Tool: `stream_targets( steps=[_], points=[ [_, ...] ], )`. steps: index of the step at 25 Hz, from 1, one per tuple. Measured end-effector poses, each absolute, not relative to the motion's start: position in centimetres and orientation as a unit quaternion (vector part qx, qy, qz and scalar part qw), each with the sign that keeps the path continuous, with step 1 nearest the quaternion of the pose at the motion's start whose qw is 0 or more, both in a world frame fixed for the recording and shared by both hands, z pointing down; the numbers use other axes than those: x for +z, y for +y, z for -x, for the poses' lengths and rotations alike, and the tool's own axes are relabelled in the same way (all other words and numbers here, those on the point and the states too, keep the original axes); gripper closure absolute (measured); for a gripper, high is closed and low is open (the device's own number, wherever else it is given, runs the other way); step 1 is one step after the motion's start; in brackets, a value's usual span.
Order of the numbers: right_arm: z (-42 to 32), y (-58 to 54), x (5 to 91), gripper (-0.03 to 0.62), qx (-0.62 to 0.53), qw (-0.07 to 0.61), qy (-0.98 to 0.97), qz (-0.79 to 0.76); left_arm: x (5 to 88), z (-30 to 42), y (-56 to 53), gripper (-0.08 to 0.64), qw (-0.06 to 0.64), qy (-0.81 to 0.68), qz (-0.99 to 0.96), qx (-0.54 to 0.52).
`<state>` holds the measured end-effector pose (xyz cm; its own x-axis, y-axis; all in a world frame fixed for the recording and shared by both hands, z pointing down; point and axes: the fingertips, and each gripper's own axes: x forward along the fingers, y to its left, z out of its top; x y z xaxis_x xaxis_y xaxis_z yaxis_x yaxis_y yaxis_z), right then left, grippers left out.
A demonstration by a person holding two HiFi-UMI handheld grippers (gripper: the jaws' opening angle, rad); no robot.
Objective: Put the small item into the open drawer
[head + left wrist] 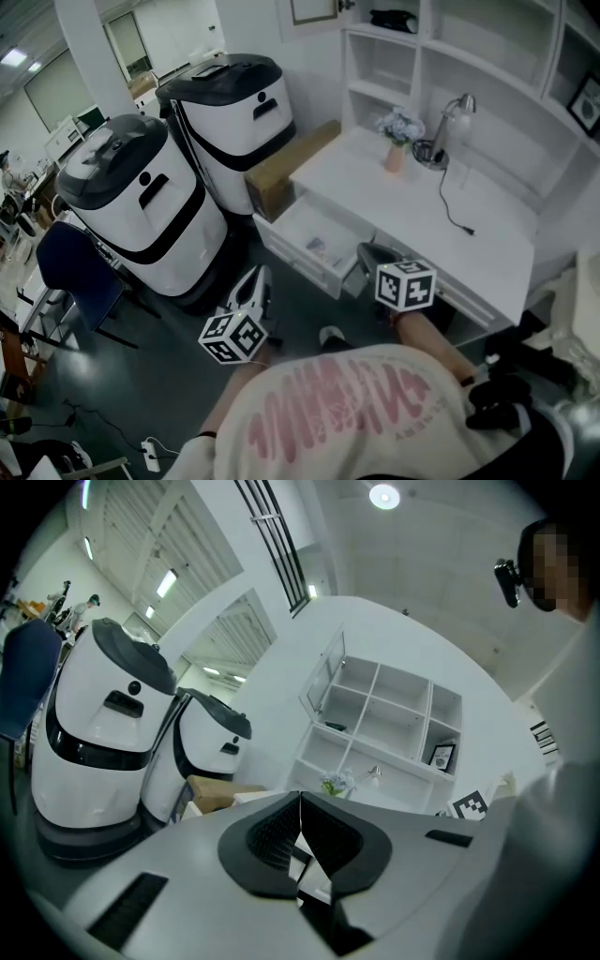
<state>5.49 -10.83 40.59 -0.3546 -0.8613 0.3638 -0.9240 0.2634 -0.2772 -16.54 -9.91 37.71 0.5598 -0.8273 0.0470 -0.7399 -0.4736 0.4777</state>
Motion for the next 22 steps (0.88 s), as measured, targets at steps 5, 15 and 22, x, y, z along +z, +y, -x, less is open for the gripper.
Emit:
stream_targets(
  steps=[5, 15, 22],
  points=[
    [-5.1, -10.3, 41.0, 0.570, 0.229, 0.073, -0.792, -0.561, 37.7, 16.6, -9.7, 0.529, 0.230, -0.459, -0.853, -0.096],
    [-5.4, -10.2, 42.1, 0.569, 0.241, 0.080, -0.785, -0.565, 38.3, 16.4, -9.7, 0.529, 0.235, -0.453, -0.855, -0.089],
    [-4.9, -10.7, 41.6, 0.569, 0.238, 0.073, -0.788, -0.564, 38.1, 16.9, -10.1, 0.529, 0.232, -0.456, -0.854, -0.092]
  ],
)
